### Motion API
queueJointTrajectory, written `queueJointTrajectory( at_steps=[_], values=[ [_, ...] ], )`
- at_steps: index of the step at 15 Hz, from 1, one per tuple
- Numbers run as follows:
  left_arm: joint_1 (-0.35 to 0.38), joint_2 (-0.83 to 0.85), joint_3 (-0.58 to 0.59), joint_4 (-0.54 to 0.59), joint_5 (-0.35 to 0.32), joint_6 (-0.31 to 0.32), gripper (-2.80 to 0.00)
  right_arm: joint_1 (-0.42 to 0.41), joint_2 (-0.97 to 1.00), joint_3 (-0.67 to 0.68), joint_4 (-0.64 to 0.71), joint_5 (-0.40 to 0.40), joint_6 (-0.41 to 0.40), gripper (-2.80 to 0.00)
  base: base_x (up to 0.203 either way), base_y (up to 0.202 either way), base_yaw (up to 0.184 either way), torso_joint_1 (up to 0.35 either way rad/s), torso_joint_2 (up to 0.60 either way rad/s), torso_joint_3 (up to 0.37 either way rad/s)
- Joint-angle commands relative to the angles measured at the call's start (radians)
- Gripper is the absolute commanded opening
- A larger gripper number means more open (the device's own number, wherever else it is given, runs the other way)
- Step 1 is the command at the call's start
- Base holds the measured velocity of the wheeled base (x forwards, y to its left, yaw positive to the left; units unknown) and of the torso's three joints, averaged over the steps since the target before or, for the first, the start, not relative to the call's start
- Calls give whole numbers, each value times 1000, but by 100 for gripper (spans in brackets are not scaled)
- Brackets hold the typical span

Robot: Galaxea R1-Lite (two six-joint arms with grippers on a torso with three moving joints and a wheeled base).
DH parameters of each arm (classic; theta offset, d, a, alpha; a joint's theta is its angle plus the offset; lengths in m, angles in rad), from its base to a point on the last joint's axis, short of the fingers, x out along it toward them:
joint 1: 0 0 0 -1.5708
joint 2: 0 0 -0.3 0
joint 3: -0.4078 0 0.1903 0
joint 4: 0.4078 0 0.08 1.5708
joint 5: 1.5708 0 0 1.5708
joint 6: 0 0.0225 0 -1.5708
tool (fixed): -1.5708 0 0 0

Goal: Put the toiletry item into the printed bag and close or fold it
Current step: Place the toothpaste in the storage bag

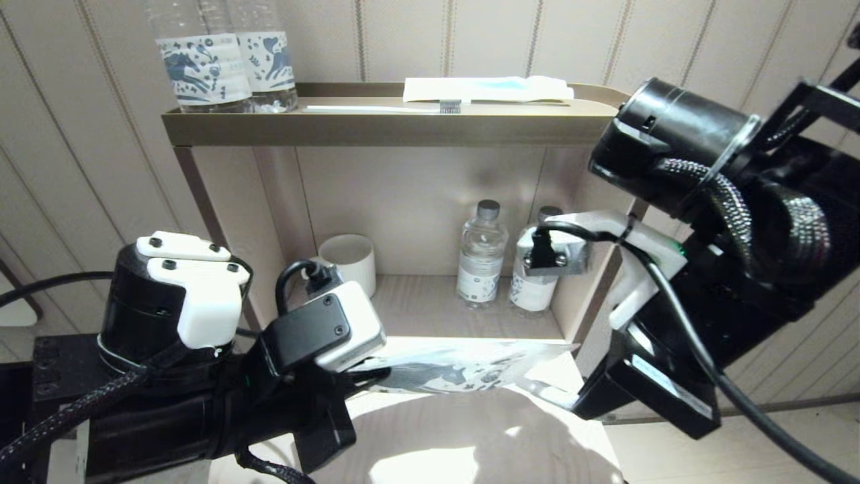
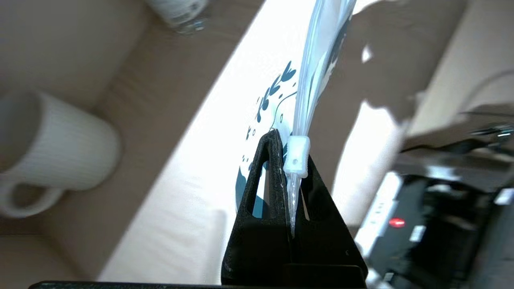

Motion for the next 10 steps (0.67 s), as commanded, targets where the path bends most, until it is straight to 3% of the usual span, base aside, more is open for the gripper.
queueJointTrajectory(
  at_steps=[1,3,10],
  values=[
    [8,28,-10,1,-71,-26,-280,-4,-1,-10,16,-21,-92,-280,0,0,0,0,0,0],
    [17,38,-4,0,-124,-36,-280,0,17,-11,16,-83,-110,-280,0,0,0,0,0,0],
    [17,39,31,-7,-165,-24,-280,14,52,-10,3,-86,-128,-280,0,0,0,0,0,0]
  ],
)
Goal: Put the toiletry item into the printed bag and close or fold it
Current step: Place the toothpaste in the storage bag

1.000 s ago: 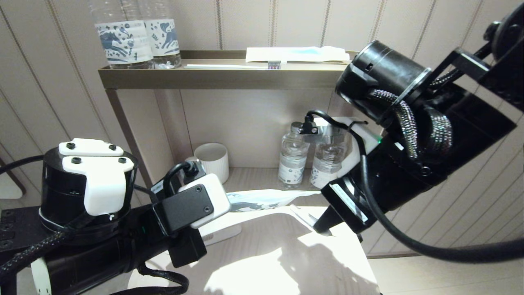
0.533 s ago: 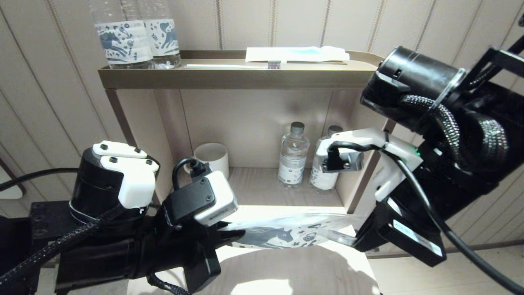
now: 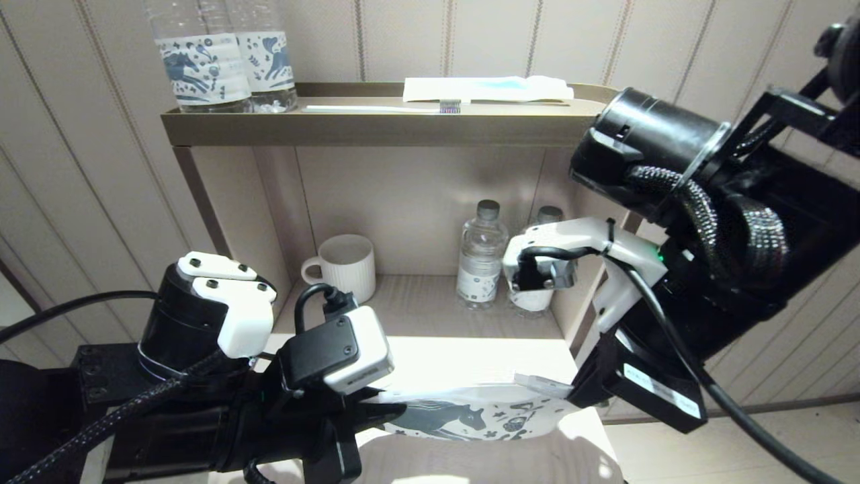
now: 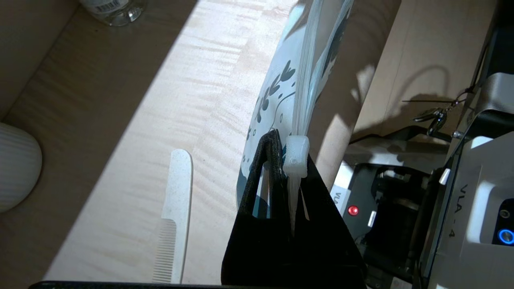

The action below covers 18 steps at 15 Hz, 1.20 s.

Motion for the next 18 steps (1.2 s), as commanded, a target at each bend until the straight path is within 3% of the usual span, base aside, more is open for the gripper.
queueJointTrajectory(
  at_steps=[1,5,9,13,14,18],
  values=[
    [0,-8,2,-2,-1,3,-280,3,35,13,7,1,-3,-280,0,0,0,0,0,0],
    [0,-14,3,-6,-2,3,-280,3,93,5,-2,1,3,-280,0,0,0,0,0,0],
    [0,-8,23,-81,-23,-3,-280,12,111,-13,-12,2,2,-280,0,0,0,0,0,0],
    [0,-9,28,-89,-35,-5,-280,42,131,-18,-133,17,9,-280,0,0,0,0,0,0],
    [0,-11,28,-89,-35,-5,-280,46,133,-26,-140,18,14,0,0,0,0,0,0,0],
    [1,-14,30,-89,-31,-5,-280,44,113,-36,-144,10,10,0,0,0,0,0,0,0]
  ],
)
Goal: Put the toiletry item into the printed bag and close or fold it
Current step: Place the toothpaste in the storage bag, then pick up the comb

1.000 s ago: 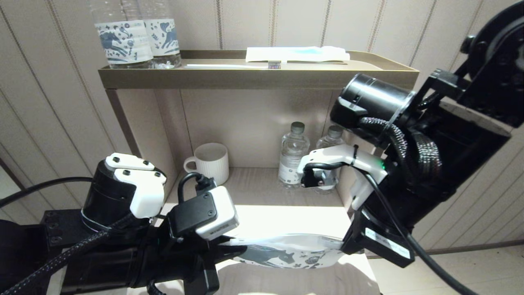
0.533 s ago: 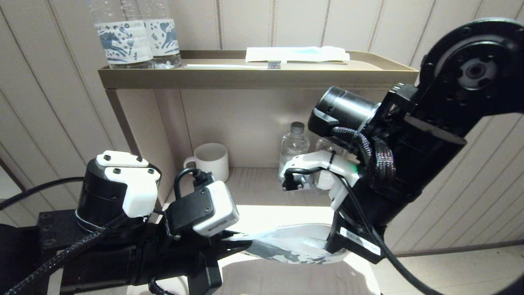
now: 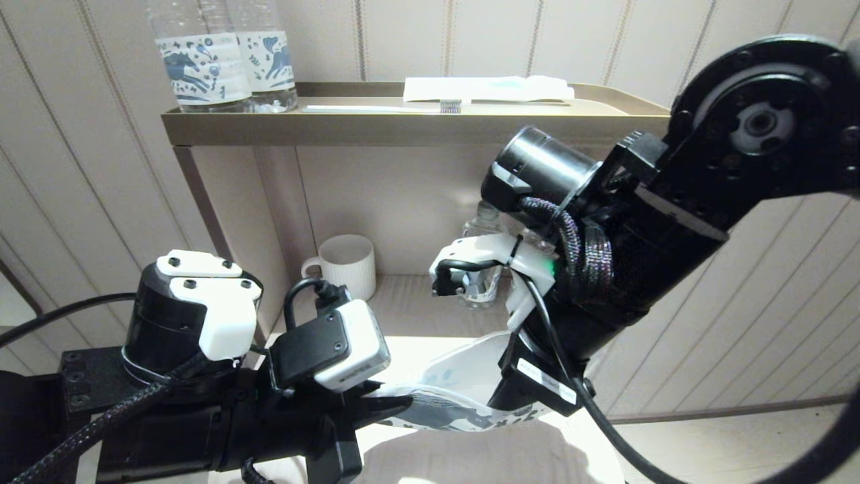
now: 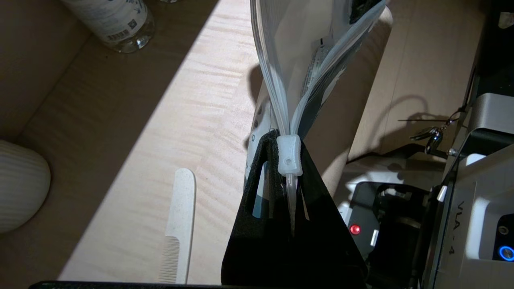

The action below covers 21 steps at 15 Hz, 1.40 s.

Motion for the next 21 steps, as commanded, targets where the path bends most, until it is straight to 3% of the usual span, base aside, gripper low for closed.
queueJointTrajectory(
  at_steps=[1,5,9,11,12,13,17,21],
  values=[
    [0,-1,3,-2,-1,2,-280,0,-26,-2,7,0,-4,0,0,0,0,0,0,0],
    [16,-6,10,-5,4,-1,-280,-4,-137,-2,8,6,1,0,0,0,0,0,0,0],
    [163,-3,11,-5,-12,-2,-280,-10,-282,3,9,9,21,0,0,0,0,0,0,0],
    [248,-25,15,-5,-39,-5,-280,-56,-328,21,16,9,41,0,0,0,0,0,0,0],
    [292,-45,19,-5,-42,-15,-280,-80,-345,57,17,10,53,-264,0,0,0,0,0,0],
    [331,-74,23,-5,-43,-35,-280,-93,-358,101,14,10,60,-280,0,0,0,0,0,0],
    [480,-197,59,-3,-46,-142,-280,-116,-382,294,-84,62,97,-280,0,0,0,0,0,0],
    [541,-257,107,-3,-35,-208,-280,-116,-258,293,-144,76,189,-280,0,0,0,0,0,0]
  ],
)
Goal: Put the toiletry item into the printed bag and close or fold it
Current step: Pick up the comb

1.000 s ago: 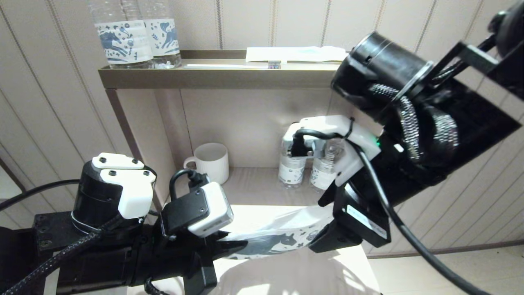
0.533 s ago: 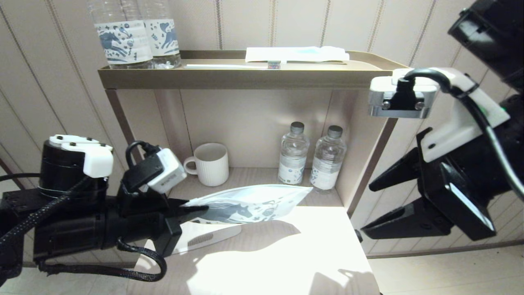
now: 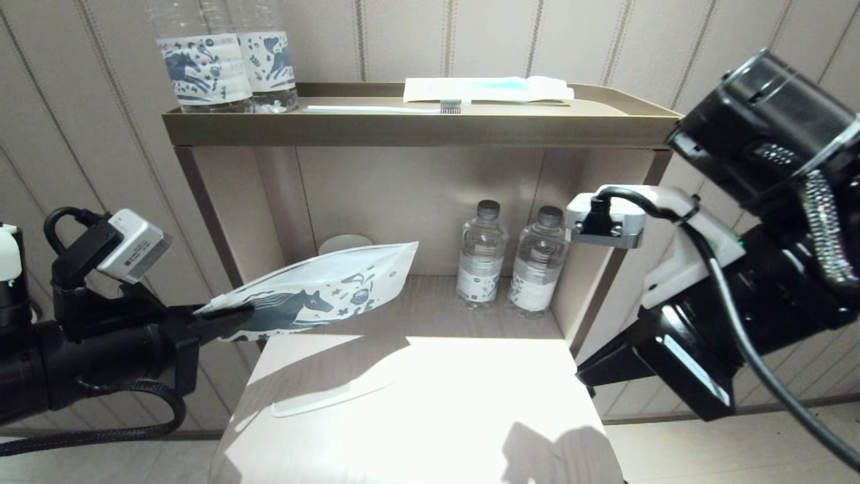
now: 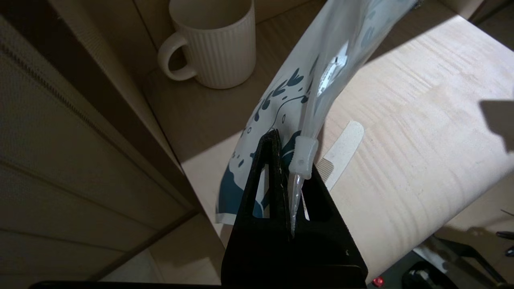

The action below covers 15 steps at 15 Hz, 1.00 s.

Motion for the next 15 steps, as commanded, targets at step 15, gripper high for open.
queueJointTrajectory(
  at_steps=[15],
  values=[
    [24,-44,59,-21,52,-86,-280,139,623,-286,-421,18,329,-280,0,0,0,0,0,0]
  ],
)
